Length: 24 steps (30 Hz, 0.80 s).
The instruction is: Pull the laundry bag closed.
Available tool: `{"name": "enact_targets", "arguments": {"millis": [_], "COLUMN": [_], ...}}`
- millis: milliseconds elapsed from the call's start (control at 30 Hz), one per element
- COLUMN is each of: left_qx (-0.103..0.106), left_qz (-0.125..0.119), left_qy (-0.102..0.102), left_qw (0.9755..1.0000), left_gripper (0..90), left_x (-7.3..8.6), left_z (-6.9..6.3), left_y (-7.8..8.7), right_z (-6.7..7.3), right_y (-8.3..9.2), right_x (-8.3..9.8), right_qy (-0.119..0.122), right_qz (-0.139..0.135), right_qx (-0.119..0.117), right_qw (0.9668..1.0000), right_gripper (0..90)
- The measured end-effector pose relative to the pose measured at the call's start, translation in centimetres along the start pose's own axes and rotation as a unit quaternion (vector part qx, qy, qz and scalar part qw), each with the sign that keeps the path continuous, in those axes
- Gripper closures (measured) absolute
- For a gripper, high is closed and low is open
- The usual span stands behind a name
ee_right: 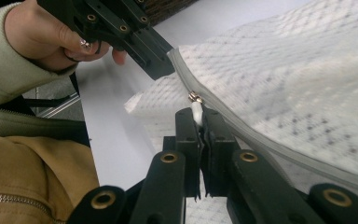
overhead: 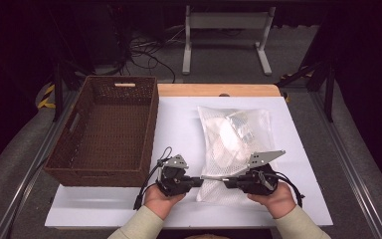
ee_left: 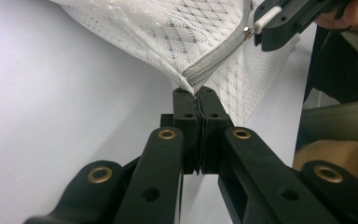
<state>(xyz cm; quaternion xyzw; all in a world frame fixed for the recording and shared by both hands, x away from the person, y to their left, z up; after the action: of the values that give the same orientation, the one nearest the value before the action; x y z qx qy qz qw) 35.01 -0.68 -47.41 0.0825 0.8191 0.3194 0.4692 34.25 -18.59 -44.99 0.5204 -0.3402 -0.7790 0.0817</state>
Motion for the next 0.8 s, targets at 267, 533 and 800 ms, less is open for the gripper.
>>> {"name": "enact_targets", "arguments": {"millis": [267,533,800], "left_qx": [-0.004,-0.014,-0.014], "left_qz": [0.014,0.019,0.021], "left_qy": [-0.011,-0.016,-0.017], "left_qw": [0.9998,0.9996,0.9995], "left_gripper": [88.8,88.8,88.8], "left_x": [0.5,0.6,0.7], "left_z": [-0.2,0.0,-0.1], "left_y": [0.2,0.3,0.3], "right_z": [-0.1,-0.6,-1.1], "right_y": [1.3,2.4,3.6], "right_x": [0.9,1.8,2.5], "right_qy": [-0.001,-0.008,-0.008], "right_qz": [0.002,0.0,-0.004], "right_qx": [0.014,0.026,0.037], "right_qw": [0.9999,0.9996,0.9993], "right_gripper": [86.5,86.5,86.5]}}
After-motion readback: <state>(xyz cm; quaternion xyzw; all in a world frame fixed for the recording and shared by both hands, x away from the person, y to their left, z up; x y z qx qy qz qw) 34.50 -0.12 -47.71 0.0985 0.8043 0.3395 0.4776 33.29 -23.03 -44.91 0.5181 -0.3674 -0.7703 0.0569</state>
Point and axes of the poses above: each handheld gripper's, and its own axes: y roughly backward along the jaws, x roughly out of its underside, z roughly to its left, the point moved 7 cm from there along -y, roughly forward along the jaws, and after that the axes turned 2 degrees about y, right-handed, at the moved point
